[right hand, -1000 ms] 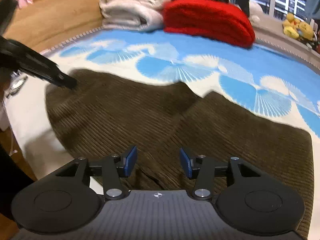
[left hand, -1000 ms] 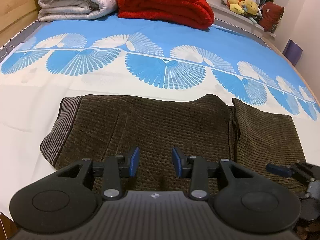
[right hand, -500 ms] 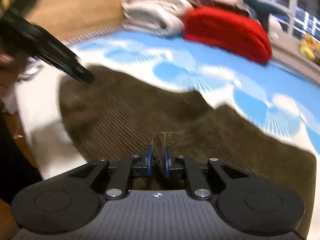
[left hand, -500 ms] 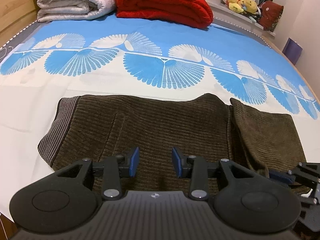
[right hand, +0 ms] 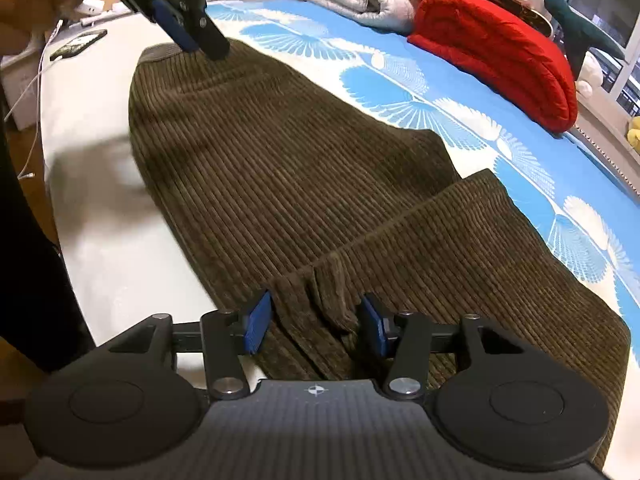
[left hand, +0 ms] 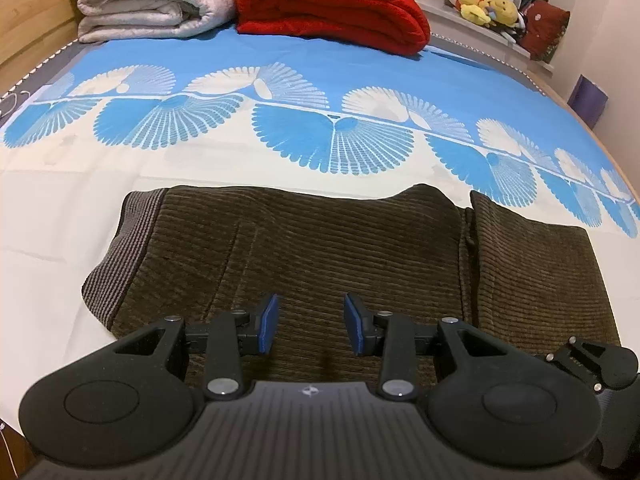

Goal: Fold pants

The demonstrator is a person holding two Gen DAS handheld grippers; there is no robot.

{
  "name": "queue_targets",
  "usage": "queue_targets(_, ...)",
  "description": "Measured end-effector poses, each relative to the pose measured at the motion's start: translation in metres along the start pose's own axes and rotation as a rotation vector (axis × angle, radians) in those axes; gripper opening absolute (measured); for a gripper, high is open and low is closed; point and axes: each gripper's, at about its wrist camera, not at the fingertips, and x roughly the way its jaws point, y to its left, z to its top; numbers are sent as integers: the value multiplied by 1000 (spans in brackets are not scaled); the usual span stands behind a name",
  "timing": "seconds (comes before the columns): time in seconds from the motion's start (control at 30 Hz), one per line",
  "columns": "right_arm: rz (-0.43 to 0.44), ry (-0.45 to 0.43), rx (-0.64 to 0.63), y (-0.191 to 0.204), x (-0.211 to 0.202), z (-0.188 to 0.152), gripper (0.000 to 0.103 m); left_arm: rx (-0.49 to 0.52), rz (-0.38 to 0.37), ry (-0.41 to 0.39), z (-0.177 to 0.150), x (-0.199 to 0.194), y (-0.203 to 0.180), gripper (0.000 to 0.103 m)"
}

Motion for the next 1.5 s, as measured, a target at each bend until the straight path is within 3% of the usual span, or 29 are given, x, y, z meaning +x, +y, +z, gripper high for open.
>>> queue_targets(0.07,10,-18,19,-5,-2,1,29,-3,1,-3,0,-1,1,40)
queue_targets(0.13,2,-77,66,-16,-15,7,27,-7,4,-10,1,-2,0,40)
queue_targets(0.23,-46,-252,190,-37,-53,17,26,-17,0,-19,2,-4,0,40)
queue_targets(0.33,-24,-353,164,-32,-76,19,27,-8,-1,-18,3,-3,-3,40)
queue_targets(0.4,27,-313,104,-16,-65,16,29,-8,-4,-10,3,-1,-6,40)
queue_targets(0.47,66,-183,38,-1,-38,10,33,-11,-15,-1,3,0,-10,40)
queue_targets(0.57,23,-73,29,0,-24,-1,33,13,-57,13,2,2,-21,40)
queue_targets(0.67,25,-140,205,-37,-53,-3,40,71,-100,18,1,4,-39,40)
queue_targets(0.77,-52,-207,430,-85,-88,-24,51,109,-155,51,-3,10,-59,40)
queue_targets(0.9,-219,-120,724,-141,-102,-76,51,174,-231,91,-10,19,-90,40)
queue_targets(0.97,-264,-63,834,-154,-101,-105,52,210,-251,116,-14,24,-103,41)
queue_targets(1.07,-200,20,1039,-176,-93,-144,56,285,-248,190,-25,39,-121,42)
queue_targets(1.13,-145,43,1161,-181,-84,-162,60,352,-203,247,-36,51,-131,43)
queue_targets(1.23,-85,46,1242,-182,-73,-169,60,379,-183,267,-42,58,-138,44)
queue_targets(1.27,-58,44,1240,-183,-70,-168,58,366,-186,268,-41,59,-137,44)
queue_targets(1.37,-79,28,1160,-181,-71,-157,26,306,-193,280,-37,64,-136,44)
queue_targets(1.5,-97,-107,1168,-198,-104,-150,21,323,-243,264,-37,59,-149,44)
